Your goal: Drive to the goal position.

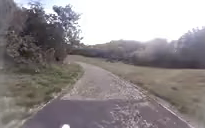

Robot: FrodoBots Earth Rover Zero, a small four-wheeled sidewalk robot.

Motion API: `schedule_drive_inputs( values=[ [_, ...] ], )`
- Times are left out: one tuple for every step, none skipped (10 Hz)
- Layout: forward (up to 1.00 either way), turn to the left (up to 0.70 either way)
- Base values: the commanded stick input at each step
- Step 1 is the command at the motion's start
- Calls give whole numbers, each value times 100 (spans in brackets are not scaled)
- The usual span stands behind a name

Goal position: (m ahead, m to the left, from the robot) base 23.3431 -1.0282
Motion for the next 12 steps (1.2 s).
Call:
schedule_drive_inputs(
  values=[
    [100, 2],
    [100, 2],
    [100, 2],
    [100, 2],
    [100, 2],
    [100, 2],
    [100, 2],
    [100, 2],
    [100, 0],
    [100, -1],
    [100, -2],
    [100, -21]
  ],
)
